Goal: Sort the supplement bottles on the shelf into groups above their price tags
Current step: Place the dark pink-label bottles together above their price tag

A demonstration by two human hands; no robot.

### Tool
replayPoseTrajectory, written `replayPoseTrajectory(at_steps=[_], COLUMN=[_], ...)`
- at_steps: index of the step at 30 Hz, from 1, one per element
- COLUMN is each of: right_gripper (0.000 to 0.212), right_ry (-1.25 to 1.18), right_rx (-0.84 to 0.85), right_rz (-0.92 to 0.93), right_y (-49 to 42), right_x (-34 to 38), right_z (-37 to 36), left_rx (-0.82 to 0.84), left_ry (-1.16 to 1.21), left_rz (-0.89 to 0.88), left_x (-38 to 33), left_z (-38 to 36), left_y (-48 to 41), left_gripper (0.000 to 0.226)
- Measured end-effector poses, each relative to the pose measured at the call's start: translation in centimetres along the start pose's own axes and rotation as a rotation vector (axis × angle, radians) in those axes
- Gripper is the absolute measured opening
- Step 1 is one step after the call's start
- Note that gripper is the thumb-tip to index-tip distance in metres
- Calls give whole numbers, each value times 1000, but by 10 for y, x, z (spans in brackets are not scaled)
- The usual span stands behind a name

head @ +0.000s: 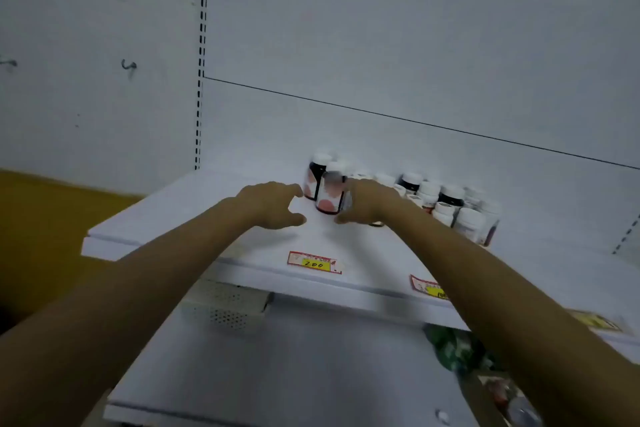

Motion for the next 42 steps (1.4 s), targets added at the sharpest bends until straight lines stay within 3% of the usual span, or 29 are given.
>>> replayPoseTrajectory(at_steps=[8,22,30,35,42], right_gripper=[55,45,35,24,22], right_ry=[-17,-142,-516,-888,-1215], right_rx=[-155,-122,-241,-318,-351], right_rz=[-54,-57,32,97,160], right_y=[-86,-145,-93,-32,21], right_x=[-13,-24,-22,-17,-16], right_z=[3,-1,39,48,32], left_rx=[5,103,38,-91,-56], left_ry=[-8,257,775,1051,1279], left_rz=[-49,-121,-169,-232,-158], left_x=[14,26,-9,-35,-49], left_z=[-20,-42,-40,-34,-32], left_y=[-83,-157,-122,-57,15], left_gripper=[59,64,75,54,36])
Point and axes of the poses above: each hand's wrist, its own y-axis away from the middle knuckle, its own z-axis out of the back of the hand, x = y × z, the point moved 1 cm from there along -y, towards the middle knuckle, and after that the axes turned 4 degrees about z, right-handed, at the moved point
